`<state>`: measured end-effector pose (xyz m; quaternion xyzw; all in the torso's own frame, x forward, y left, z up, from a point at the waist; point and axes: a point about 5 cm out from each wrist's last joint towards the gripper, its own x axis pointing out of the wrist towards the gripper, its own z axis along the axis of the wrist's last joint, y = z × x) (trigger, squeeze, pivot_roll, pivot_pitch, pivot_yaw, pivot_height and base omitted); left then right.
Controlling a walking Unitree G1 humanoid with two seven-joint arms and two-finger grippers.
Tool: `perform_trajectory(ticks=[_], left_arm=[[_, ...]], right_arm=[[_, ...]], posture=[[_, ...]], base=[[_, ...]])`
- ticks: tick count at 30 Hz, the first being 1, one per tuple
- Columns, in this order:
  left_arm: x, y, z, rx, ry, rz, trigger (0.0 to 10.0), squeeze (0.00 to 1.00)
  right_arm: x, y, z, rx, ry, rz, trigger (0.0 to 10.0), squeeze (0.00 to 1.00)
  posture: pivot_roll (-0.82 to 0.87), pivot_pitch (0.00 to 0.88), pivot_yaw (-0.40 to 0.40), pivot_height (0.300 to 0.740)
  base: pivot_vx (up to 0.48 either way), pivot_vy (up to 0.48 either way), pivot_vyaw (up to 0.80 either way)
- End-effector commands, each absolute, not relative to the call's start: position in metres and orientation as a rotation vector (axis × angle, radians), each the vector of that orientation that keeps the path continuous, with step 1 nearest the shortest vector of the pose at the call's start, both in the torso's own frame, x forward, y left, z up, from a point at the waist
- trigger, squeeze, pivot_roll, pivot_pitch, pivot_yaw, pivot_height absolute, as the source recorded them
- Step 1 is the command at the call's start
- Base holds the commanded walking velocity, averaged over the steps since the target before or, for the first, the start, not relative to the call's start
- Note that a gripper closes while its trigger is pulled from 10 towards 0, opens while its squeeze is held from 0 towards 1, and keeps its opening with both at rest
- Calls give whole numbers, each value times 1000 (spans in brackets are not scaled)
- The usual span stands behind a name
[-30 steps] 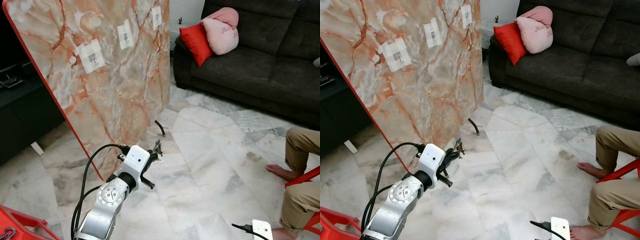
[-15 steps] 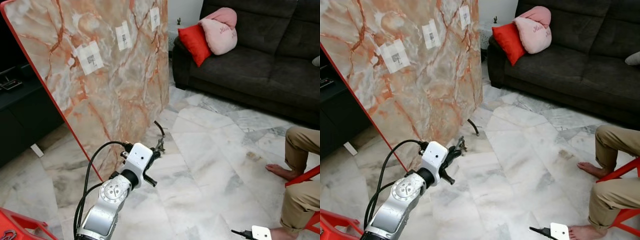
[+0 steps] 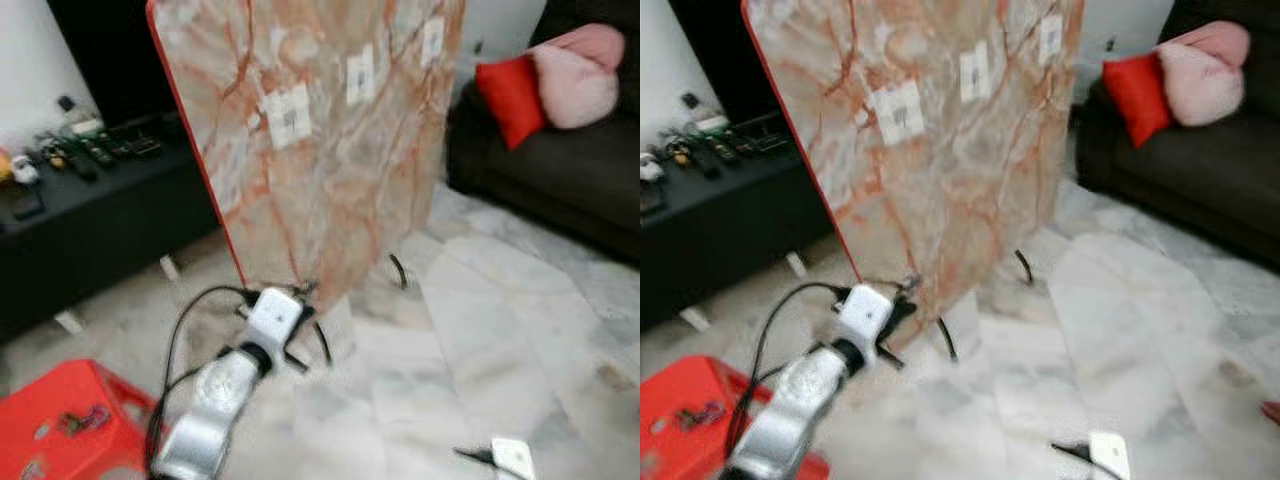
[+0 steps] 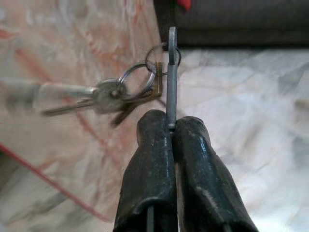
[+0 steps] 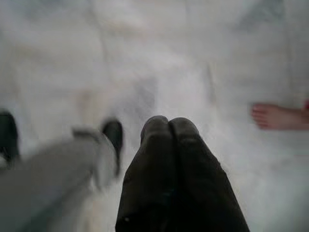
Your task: Hang keys on a hook
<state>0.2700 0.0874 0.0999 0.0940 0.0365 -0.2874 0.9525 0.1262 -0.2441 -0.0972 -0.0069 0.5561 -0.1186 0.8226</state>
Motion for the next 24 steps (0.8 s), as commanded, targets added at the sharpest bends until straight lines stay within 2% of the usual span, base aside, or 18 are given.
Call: perform_trajectory(ticks=[1, 5, 24], left_arm=[[269, 94, 104, 194, 52, -583, 10000, 0], [269, 93, 104, 197, 46, -585, 10000, 0], [264, 85, 111, 175, 9, -649, 10000, 0]], right_arm=[[135, -239, -95, -8, 1161, -238, 10000, 0], [136, -240, -95, -1, 1156, -238, 10000, 0], [137, -242, -94, 34, 1137, -270, 10000, 0]], posture=[[-5, 0, -42, 740], [-7, 0, -43, 740], [-5, 0, -45, 740]], base=[[0, 0, 694], [0, 0, 634], [0, 0, 0]])
